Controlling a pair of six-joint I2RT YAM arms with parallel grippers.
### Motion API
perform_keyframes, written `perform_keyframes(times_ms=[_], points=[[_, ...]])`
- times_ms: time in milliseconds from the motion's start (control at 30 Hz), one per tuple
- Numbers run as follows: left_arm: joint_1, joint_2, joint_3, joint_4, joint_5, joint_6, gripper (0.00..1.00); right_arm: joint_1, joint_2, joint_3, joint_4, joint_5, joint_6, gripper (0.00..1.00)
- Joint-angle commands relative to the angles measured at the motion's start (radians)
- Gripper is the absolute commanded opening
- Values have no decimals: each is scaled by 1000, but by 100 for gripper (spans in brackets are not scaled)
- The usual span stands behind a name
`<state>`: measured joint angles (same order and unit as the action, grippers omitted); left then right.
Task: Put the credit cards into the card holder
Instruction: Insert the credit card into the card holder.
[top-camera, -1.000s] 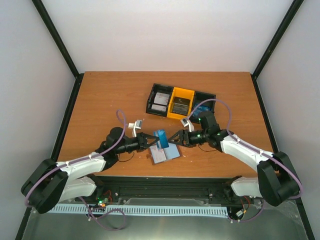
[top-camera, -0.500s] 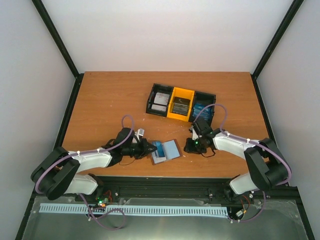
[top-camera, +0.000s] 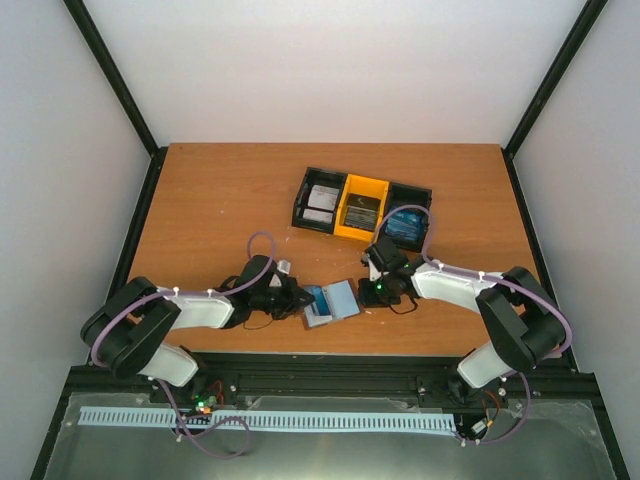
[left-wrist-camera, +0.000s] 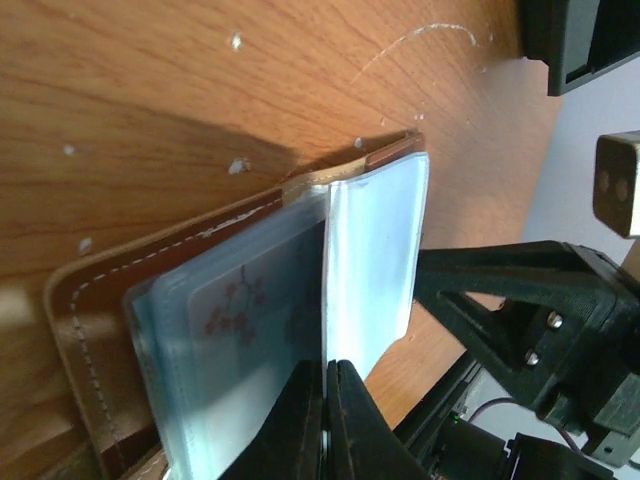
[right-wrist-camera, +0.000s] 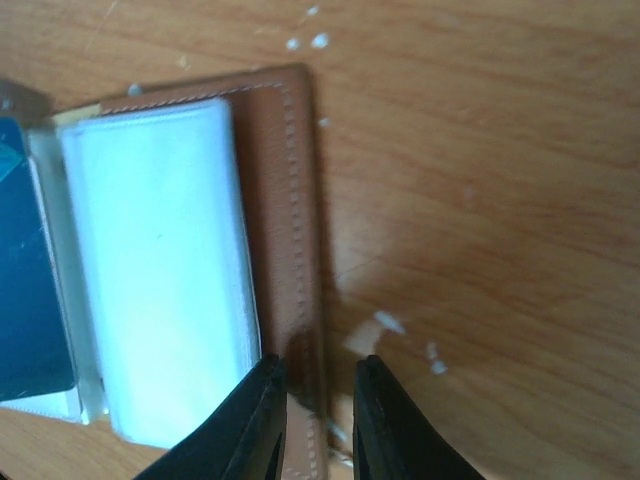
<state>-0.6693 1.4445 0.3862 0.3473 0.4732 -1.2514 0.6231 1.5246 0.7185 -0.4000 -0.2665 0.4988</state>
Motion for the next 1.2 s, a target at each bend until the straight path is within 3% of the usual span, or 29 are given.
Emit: perform_keyframes(times_ms=[0,267,500,767,1167], points=[[-19,14,6,68,-11,-15,1,62,33,-40,-89,18,26,20],[-21,58,-92,278,52,12,1,86,51,-60,-64,-35,55,20],[-20,103,-51,240,91,131,1,86,63,-61,-78,3,38,22],[-16,190,-35,325,102,92,1,85,79,-62,-74,12,38,24],[2,201,-2,282,132,126,1,86,-73,8,-210,227,40,31]])
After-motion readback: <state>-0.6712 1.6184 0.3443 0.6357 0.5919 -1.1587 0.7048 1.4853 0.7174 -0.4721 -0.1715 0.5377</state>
